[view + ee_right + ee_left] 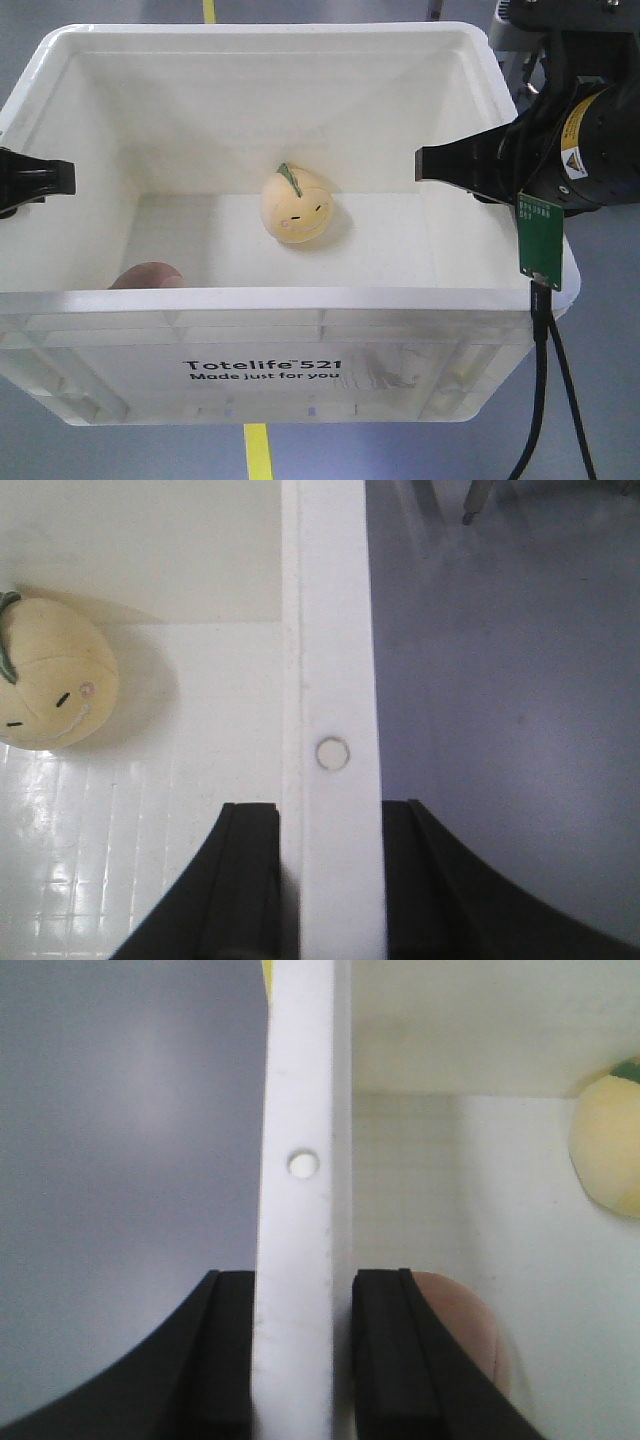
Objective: Place moving items into box and shelve
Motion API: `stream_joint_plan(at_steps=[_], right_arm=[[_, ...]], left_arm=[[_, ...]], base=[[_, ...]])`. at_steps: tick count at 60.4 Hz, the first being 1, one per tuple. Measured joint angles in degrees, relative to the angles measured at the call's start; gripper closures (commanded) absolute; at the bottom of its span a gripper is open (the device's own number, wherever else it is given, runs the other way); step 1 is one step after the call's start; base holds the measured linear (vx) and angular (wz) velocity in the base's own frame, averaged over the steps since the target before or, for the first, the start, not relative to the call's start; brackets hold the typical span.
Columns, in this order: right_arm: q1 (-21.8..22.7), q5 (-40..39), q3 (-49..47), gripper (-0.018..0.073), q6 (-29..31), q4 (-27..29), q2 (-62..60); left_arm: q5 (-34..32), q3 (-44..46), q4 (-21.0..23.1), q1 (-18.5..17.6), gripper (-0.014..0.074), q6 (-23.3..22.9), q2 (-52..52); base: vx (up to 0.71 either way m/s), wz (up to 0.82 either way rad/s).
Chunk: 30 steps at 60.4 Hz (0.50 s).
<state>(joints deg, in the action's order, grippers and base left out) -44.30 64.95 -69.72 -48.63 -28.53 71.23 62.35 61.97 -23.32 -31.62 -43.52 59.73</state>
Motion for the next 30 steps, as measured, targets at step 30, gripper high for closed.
stream_joint_plan(at_steps=[30], right_arm=[[0.0, -0.2, 0.0, 0.051, 0.0, -0.1, 0.0]], left_arm=[[-0.1, 0.0, 0.0, 0.0, 0.0451, 0.0, 0.0]], base=[[0.27, -0.6]])
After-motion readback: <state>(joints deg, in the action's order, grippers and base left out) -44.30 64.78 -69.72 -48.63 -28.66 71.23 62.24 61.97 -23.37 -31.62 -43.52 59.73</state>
